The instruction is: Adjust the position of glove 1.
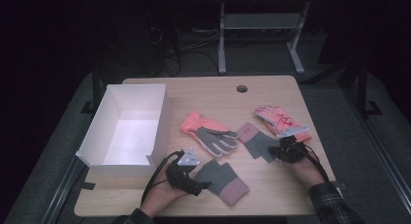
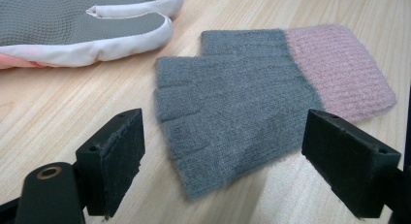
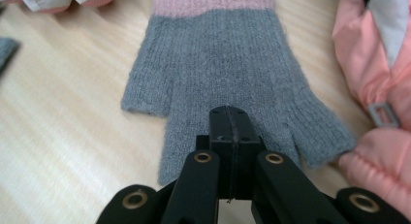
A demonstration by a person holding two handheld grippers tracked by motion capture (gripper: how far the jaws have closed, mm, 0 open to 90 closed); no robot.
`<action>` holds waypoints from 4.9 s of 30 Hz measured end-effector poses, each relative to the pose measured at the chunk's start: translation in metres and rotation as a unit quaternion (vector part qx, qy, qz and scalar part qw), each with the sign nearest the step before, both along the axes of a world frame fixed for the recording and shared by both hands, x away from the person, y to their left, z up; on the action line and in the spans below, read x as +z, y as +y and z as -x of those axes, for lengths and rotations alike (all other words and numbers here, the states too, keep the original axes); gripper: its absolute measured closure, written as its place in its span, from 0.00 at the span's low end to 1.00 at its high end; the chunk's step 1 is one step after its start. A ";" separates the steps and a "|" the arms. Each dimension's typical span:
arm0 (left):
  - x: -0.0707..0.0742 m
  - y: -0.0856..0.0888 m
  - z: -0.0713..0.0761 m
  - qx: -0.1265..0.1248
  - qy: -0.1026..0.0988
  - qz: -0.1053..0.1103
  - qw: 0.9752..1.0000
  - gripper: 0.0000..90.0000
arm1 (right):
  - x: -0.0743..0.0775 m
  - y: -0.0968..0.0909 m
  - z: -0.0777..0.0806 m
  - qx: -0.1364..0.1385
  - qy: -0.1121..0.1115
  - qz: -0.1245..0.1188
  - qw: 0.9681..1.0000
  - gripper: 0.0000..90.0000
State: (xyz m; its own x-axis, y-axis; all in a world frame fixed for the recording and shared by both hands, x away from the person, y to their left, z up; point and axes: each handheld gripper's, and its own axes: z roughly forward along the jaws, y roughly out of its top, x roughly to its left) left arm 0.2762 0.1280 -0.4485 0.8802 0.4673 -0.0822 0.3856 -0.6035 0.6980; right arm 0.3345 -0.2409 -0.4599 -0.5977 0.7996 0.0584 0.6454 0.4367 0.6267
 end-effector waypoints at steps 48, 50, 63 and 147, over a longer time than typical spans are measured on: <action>-0.001 -0.001 0.001 -0.001 0.003 -0.010 1.000 0.17 | 0.002 -0.061 0.045 -0.046 0.007 0.010 0.999 1.00; -0.001 0.000 0.000 0.001 0.004 -0.008 1.000 0.17 | 0.002 -0.062 0.045 -0.048 0.008 0.014 0.999 1.00; -0.001 0.000 0.000 0.003 0.005 -0.008 1.000 0.17 | 0.003 -0.085 0.064 -0.071 0.013 0.022 0.997 1.00; -0.003 -0.003 0.001 0.002 0.007 -0.005 1.000 0.17 | 0.009 -0.001 -0.018 -0.001 -0.006 0.002 1.000 1.00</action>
State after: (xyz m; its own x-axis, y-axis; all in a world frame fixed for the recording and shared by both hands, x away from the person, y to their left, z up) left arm 0.2755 0.1255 -0.4513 0.8774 0.4714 -0.0894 0.3972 -0.6092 0.6864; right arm 0.3525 -0.2424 -0.4508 -0.5970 0.8008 0.0477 0.6384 0.4382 0.6328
